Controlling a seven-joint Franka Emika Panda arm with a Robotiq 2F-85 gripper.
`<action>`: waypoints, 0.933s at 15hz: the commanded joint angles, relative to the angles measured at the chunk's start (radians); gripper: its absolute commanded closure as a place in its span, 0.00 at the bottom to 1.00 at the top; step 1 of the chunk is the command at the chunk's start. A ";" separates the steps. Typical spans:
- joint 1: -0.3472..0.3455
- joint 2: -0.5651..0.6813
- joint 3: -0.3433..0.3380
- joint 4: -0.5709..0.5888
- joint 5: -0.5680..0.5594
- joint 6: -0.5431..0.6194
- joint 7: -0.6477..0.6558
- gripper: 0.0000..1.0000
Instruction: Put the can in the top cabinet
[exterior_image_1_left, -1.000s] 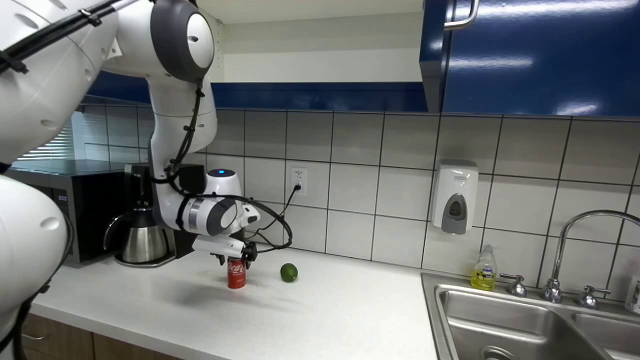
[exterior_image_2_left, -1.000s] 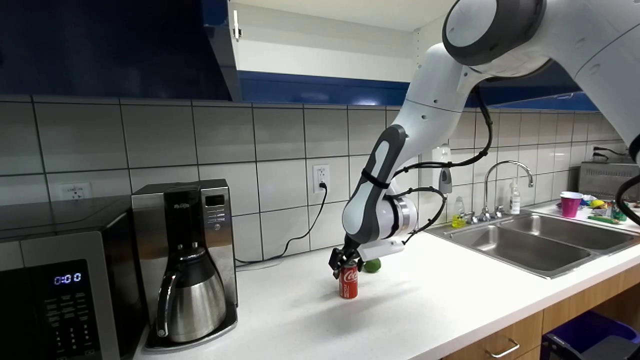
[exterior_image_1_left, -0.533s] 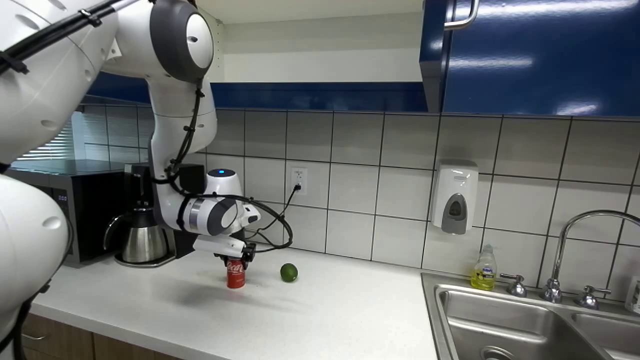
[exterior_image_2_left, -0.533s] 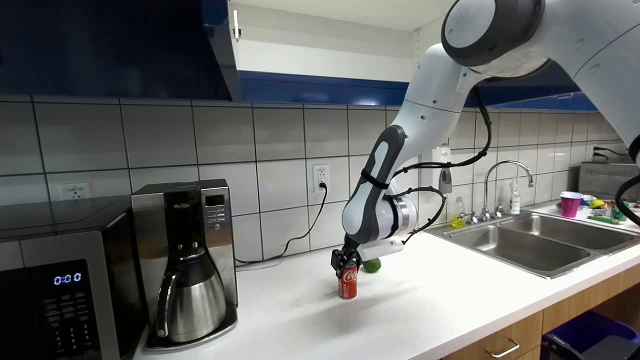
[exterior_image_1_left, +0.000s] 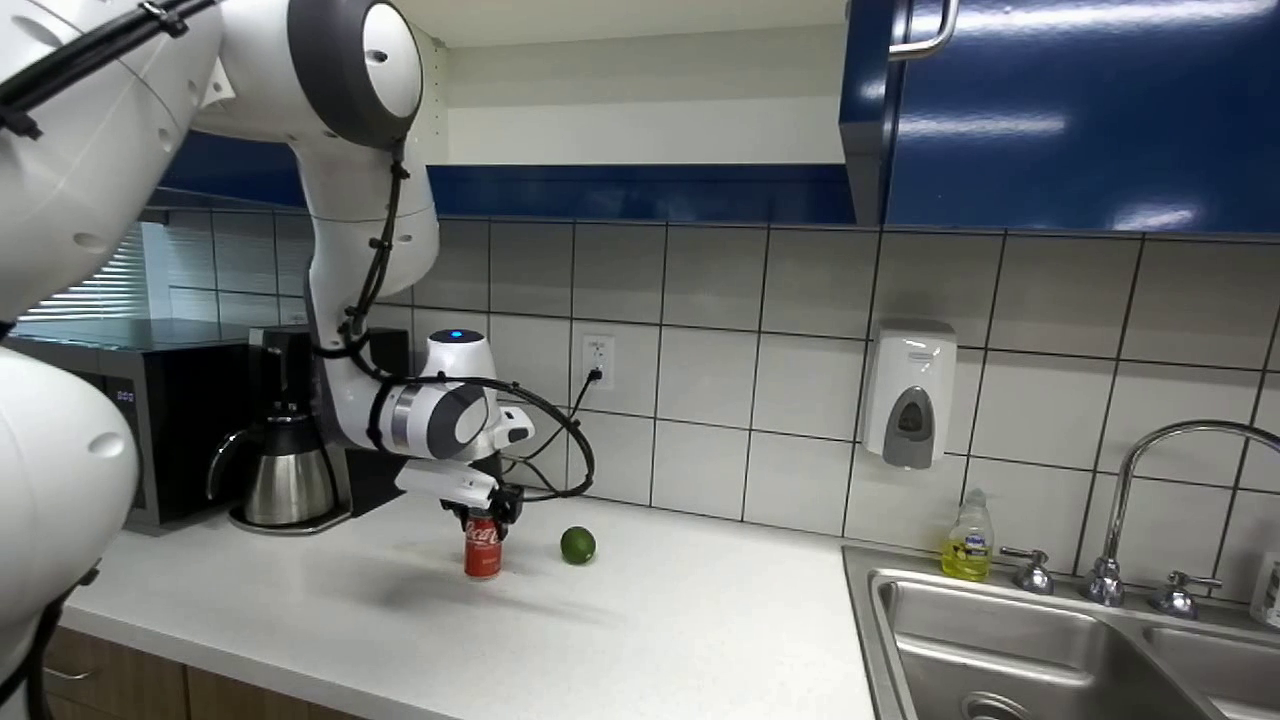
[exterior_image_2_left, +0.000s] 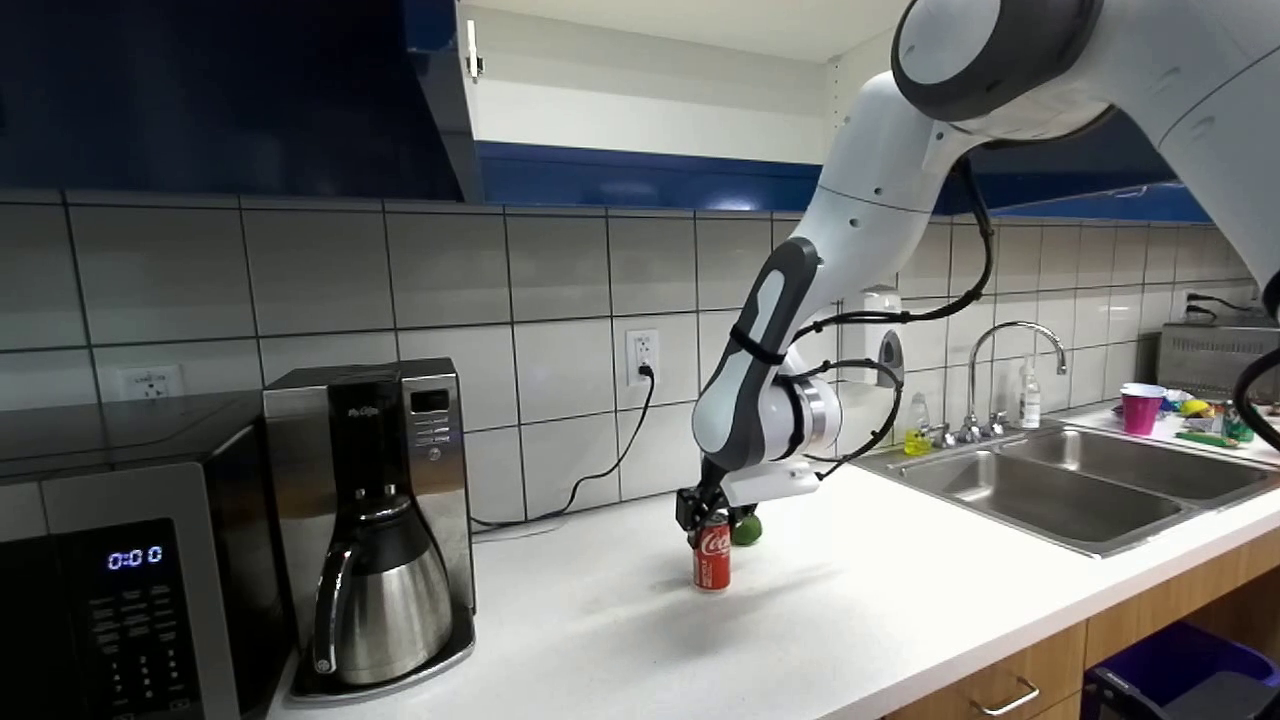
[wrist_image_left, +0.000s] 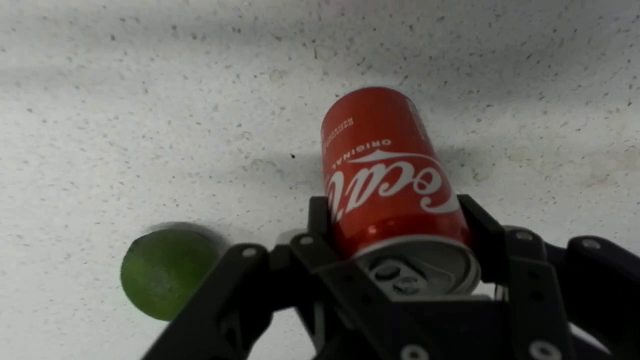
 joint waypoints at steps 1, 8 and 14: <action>0.020 -0.143 -0.042 -0.065 -0.017 -0.128 0.062 0.62; 0.015 -0.346 -0.070 -0.141 -0.066 -0.348 0.114 0.62; -0.007 -0.582 -0.039 -0.186 -0.113 -0.623 0.170 0.62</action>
